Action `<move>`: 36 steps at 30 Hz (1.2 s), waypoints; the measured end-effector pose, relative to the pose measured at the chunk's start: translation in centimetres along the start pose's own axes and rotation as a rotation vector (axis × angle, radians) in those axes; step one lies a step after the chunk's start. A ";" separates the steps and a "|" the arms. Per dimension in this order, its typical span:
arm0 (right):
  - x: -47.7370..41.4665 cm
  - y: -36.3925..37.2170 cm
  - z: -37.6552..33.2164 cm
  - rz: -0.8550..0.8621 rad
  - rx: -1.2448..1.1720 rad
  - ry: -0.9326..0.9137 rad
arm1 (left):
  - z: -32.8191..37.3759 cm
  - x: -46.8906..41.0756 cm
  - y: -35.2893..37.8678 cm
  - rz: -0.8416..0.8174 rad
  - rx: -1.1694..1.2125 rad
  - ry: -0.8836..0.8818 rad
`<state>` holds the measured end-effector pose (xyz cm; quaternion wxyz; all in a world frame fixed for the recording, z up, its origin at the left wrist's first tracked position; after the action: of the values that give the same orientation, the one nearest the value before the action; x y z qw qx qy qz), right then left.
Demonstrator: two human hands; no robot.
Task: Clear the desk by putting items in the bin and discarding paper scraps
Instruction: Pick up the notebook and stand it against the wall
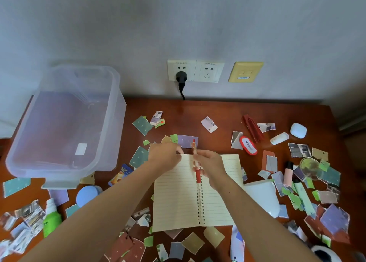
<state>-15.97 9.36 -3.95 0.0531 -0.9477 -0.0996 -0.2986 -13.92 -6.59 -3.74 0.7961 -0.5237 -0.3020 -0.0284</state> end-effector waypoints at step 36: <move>0.0 0.9 -0.6 -0.025 0.493 -0.119 | 0.8 -0.2 0.7 -0.011 0.287 -0.183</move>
<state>-16.07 8.43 -3.51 0.2732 -0.9206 -0.1840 -0.2097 -14.24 -5.62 -4.24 0.8318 -0.4034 -0.3768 0.0585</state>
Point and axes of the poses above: each hand's wrist, its own x-axis away from the middle knuckle, its own y-axis out of the palm, z = x × y, the point moved 1 cm from there along -x, towards the middle knuckle, and after that the axes turned 10 degrees about -y, right-handed, at the moved point
